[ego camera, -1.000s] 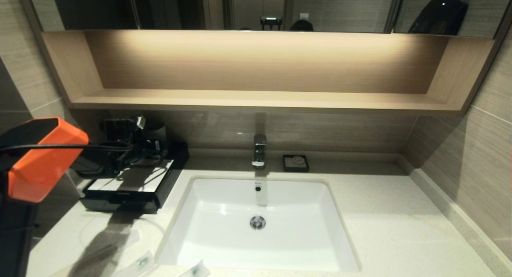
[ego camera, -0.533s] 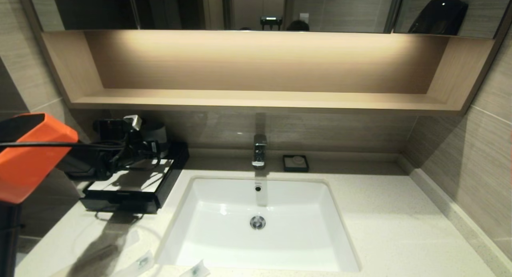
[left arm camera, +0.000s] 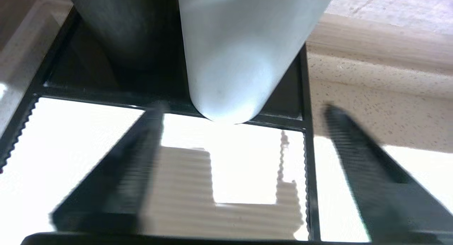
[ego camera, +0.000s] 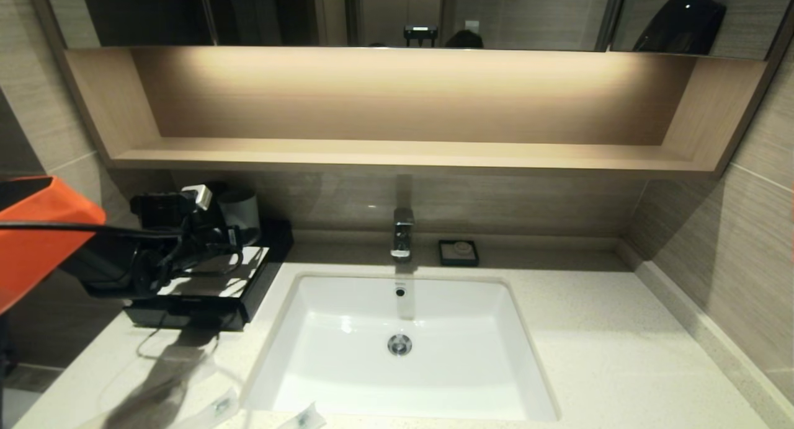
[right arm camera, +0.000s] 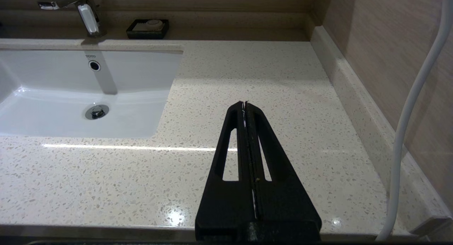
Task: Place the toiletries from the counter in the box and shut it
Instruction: Place the cup on the storage box
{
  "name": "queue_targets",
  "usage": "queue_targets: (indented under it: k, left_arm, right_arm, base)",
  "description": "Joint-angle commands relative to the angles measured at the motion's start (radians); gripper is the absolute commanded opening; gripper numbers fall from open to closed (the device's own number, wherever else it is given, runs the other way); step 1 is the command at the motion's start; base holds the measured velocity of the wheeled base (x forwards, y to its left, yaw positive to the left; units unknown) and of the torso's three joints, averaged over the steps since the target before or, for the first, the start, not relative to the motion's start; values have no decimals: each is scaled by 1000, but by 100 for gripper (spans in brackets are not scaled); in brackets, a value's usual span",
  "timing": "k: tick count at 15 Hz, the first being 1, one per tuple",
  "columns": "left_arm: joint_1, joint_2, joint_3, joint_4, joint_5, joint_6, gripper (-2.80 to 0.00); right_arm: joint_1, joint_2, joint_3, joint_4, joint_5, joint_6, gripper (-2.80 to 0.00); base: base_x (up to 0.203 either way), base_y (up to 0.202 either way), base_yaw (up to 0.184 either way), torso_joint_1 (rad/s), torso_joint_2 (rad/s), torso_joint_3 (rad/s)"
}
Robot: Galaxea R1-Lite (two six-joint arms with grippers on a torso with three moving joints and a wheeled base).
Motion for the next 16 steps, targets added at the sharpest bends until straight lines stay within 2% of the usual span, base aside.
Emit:
queue_targets:
  k: [1, 16]
  left_arm:
    - [0, -16, -6, -1, 1, -1, -280]
    - [-17, 54, -56, 15, -1, 2, -280]
  right_arm:
    - [0, 0, 0, 0, 1, 0, -280]
    - [0, 0, 0, 0, 0, 0, -280]
  base:
    - [0, 0, 0, 0, 0, 0]
    - [0, 0, 0, 0, 0, 0]
